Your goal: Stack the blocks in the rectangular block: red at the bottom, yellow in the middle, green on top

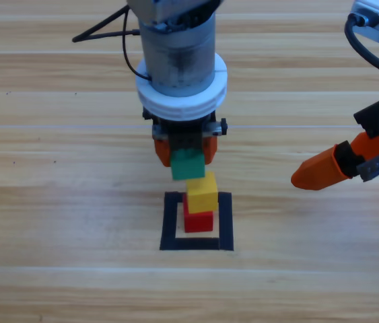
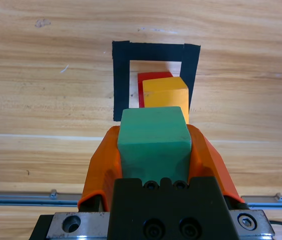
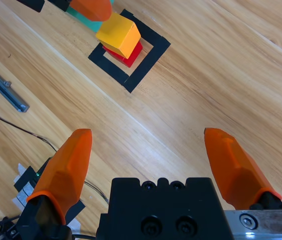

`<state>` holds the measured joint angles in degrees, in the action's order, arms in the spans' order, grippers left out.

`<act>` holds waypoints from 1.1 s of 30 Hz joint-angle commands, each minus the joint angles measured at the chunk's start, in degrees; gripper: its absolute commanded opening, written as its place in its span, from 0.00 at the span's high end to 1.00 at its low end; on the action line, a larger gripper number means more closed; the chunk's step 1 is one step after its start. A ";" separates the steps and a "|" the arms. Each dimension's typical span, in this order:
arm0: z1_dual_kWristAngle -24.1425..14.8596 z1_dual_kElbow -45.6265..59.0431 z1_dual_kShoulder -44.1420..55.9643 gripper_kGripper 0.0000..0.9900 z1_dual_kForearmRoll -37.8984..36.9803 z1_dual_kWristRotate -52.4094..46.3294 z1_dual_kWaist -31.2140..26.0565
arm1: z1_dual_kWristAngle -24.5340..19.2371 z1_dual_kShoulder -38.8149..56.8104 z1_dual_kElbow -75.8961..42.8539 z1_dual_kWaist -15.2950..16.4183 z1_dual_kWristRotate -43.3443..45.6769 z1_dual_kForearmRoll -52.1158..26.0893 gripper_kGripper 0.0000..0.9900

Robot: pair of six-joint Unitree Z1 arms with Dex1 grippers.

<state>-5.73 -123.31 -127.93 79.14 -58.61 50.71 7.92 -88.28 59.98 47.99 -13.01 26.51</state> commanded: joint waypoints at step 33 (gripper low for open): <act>-0.77 -5.27 -7.25 0.97 0.40 2.18 0.97 | 0.61 1.62 -1.00 -1.67 0.88 -0.23 0.01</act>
<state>-5.86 -128.32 -133.86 79.17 -57.28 50.71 7.92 -88.28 59.98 47.99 -12.60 26.52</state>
